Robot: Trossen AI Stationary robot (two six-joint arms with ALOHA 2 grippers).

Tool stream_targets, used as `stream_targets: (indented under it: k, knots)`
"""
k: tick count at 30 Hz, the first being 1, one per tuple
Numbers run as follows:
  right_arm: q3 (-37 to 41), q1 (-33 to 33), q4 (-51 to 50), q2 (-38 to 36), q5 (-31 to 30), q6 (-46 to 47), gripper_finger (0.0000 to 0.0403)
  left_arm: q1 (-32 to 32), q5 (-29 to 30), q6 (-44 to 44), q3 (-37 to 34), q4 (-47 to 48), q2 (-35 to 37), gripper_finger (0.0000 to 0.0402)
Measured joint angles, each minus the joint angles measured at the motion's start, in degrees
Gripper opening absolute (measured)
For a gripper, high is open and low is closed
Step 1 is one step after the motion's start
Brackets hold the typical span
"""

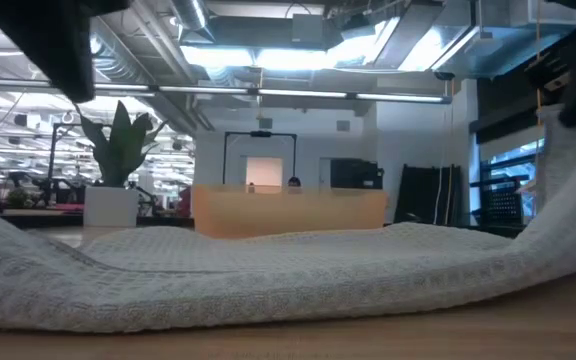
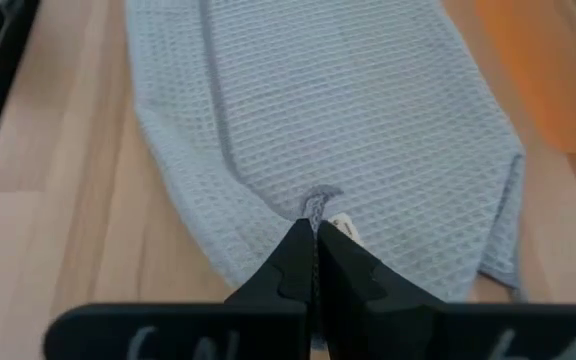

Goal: Roll microfiber towels into tight, uniform cylinder then place into a basket
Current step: Fold the gray microfiber towel

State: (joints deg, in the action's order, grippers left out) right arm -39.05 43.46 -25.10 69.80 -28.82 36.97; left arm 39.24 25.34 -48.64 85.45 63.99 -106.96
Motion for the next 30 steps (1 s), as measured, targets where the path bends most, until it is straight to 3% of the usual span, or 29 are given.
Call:
stream_targets:
  k: [8,20,30]
  knots:
    - [0.0,-0.7,0.0,0.0,0.3,-0.1,0.0010,-2.1,0.0,-3.1,0.0,-1.1,0.0,0.0003]
    - [0.0,-0.7,0.0,0.0,0.4,-0.1,0.0010,-0.7,-3.4,-8.2,0.0,-6.7,-0.3,0.0067]
    - [0.0,-0.5,0.1,0.0,0.5,0.0,0.0010,4.3,-2.2,0.9,0.0,-8.3,-5.1,0.0056]
